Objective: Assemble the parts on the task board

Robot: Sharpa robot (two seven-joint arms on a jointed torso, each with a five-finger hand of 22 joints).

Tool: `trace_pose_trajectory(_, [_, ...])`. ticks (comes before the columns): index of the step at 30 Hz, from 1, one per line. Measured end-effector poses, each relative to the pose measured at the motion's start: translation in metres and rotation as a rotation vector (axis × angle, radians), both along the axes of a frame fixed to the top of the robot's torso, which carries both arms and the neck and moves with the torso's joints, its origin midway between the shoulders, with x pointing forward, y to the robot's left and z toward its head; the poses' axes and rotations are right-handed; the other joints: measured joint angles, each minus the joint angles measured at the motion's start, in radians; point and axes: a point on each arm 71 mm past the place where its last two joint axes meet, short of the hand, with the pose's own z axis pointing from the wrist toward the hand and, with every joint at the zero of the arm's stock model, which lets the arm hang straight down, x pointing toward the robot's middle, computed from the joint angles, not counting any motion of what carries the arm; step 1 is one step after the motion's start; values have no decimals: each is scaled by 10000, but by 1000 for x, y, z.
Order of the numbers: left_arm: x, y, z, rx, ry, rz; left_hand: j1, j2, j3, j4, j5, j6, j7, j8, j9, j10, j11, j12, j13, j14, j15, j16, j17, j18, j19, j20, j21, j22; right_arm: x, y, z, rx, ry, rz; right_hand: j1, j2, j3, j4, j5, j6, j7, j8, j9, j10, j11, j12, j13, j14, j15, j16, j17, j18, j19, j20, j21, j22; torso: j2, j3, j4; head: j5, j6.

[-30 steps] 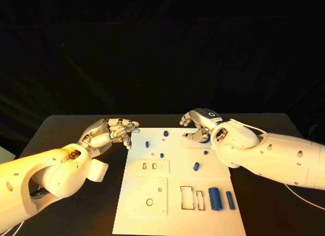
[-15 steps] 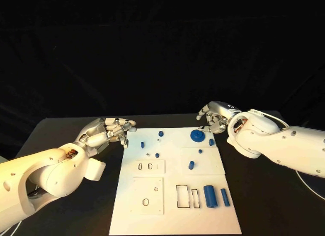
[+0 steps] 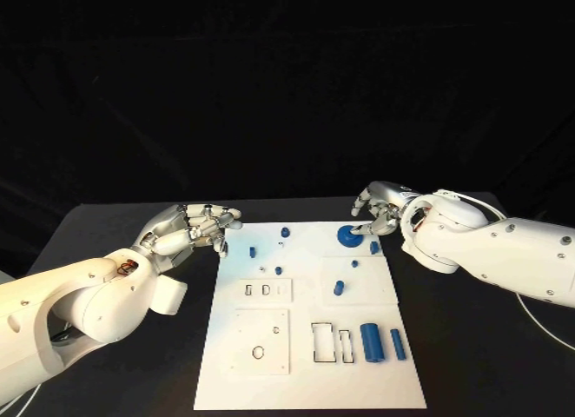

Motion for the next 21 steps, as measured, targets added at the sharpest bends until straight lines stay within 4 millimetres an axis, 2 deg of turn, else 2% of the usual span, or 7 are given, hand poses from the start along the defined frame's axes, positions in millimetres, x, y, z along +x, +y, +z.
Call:
trace_pose_trajectory(3, [0,0,0,-6,0,-15,0,0,0,0,0,0,0,0,0,0,0,0,0,0,0,0,0,-1,0,0,0,0,1,-1,-2,-77,113,-82,0,0,-67,14,0,0,1,0,0,0,0,0,0,0,0,37,0,0,36,36,48,0,0,-12,-2,-13,-29])
trace_pose_trajectory(8, [0,0,0,-12,0,-30,0,0,0,0,0,0,0,0,12,0,0,0,10,-34,33,0,1,0,-37,37,-1,15,2,2,-8,-162,320,-95,0,0,-67,14,0,-1,2,0,0,-1,1,40,-1,0,0,36,-1,1,36,36,48,-1,-3,-6,-12,-13,-65])
trace_pose_trajectory(21, [0,1,0,-3,2,-13,0,0,-1,0,0,0,0,0,11,0,1,0,9,-34,34,0,1,0,-36,37,-2,15,5,5,-23,-337,694,-151,-38,39,-123,15,23,-34,-32,0,10,-2,2,40,-2,1,-1,36,-3,1,36,35,47,-3,-7,-5,24,-61,-93])
